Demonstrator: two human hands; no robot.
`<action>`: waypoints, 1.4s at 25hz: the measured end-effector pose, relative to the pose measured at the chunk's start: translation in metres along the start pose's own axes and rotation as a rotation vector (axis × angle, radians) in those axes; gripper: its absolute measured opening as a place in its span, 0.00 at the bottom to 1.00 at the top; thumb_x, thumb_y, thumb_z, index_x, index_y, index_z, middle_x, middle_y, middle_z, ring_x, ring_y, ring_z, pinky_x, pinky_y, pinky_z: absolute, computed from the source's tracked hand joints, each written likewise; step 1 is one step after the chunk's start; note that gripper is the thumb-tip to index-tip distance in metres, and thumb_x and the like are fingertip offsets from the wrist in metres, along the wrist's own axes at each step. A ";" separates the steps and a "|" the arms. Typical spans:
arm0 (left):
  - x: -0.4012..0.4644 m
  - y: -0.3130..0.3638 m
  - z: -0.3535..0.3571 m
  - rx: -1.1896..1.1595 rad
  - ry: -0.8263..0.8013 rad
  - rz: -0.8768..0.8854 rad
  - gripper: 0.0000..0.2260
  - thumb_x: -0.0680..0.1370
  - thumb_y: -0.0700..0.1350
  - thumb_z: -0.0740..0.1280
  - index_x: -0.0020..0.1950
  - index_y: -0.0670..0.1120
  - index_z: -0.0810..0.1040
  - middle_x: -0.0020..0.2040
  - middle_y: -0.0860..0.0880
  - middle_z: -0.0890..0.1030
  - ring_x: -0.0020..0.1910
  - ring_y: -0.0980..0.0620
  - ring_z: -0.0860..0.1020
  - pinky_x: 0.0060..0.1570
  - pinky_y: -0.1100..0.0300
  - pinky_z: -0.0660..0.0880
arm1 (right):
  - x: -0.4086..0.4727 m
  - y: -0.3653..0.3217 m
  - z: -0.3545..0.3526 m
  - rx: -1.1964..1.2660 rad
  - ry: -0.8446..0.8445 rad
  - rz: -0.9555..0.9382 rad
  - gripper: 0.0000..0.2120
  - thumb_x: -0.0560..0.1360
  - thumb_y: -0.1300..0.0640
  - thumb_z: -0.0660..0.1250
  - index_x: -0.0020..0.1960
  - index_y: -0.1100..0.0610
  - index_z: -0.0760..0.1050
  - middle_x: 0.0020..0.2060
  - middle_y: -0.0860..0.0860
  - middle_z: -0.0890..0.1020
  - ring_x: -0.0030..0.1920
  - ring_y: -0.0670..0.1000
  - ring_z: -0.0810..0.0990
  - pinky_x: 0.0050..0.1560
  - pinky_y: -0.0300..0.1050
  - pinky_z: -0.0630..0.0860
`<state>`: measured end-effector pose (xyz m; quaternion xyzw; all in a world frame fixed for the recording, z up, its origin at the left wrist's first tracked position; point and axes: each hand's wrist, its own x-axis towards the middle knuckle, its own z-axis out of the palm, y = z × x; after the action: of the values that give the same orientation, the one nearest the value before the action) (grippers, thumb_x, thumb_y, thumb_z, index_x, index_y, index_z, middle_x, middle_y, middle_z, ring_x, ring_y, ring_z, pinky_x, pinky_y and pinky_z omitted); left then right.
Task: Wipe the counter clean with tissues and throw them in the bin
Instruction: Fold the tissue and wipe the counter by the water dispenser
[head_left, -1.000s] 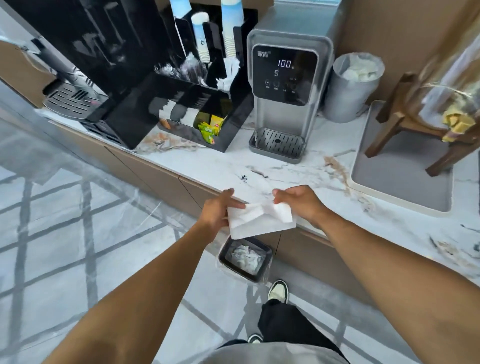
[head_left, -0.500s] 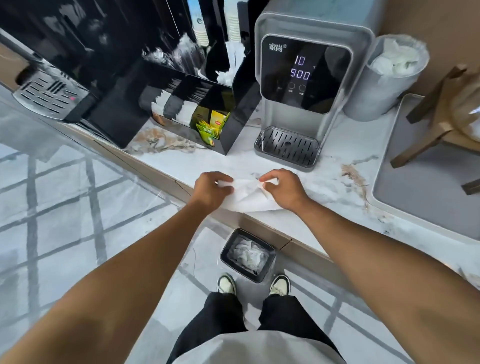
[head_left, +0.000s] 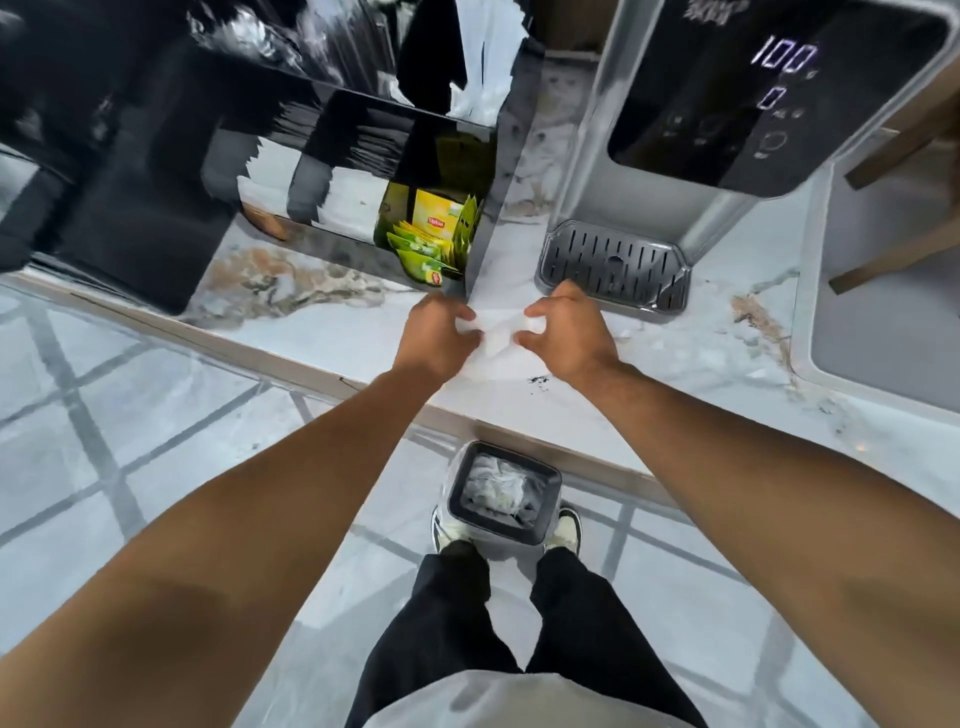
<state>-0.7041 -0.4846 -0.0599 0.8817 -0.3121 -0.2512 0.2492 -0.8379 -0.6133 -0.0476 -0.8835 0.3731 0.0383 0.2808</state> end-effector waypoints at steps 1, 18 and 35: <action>0.002 -0.004 0.001 0.040 -0.024 0.040 0.13 0.73 0.47 0.75 0.55 0.45 0.83 0.57 0.43 0.78 0.55 0.44 0.77 0.55 0.56 0.75 | 0.000 -0.002 0.003 -0.068 0.026 -0.003 0.18 0.72 0.48 0.74 0.58 0.55 0.81 0.56 0.55 0.76 0.57 0.57 0.76 0.59 0.48 0.75; -0.010 -0.007 -0.004 0.644 0.030 0.647 0.06 0.65 0.31 0.71 0.39 0.40 0.81 0.44 0.42 0.77 0.45 0.39 0.77 0.35 0.52 0.73 | -0.002 -0.034 0.013 -0.451 0.102 -0.109 0.13 0.73 0.63 0.68 0.56 0.56 0.81 0.52 0.55 0.74 0.58 0.59 0.70 0.57 0.52 0.70; -0.027 0.000 0.013 0.516 -0.055 0.520 0.12 0.74 0.32 0.67 0.55 0.41 0.81 0.49 0.39 0.79 0.47 0.37 0.78 0.46 0.47 0.77 | -0.003 0.005 -0.002 -0.134 -0.108 -0.257 0.14 0.76 0.65 0.65 0.55 0.50 0.82 0.51 0.52 0.79 0.53 0.55 0.78 0.54 0.44 0.72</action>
<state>-0.7304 -0.4699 -0.0612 0.7997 -0.5854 -0.1160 0.0655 -0.8439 -0.6148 -0.0472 -0.9373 0.2380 0.0745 0.2434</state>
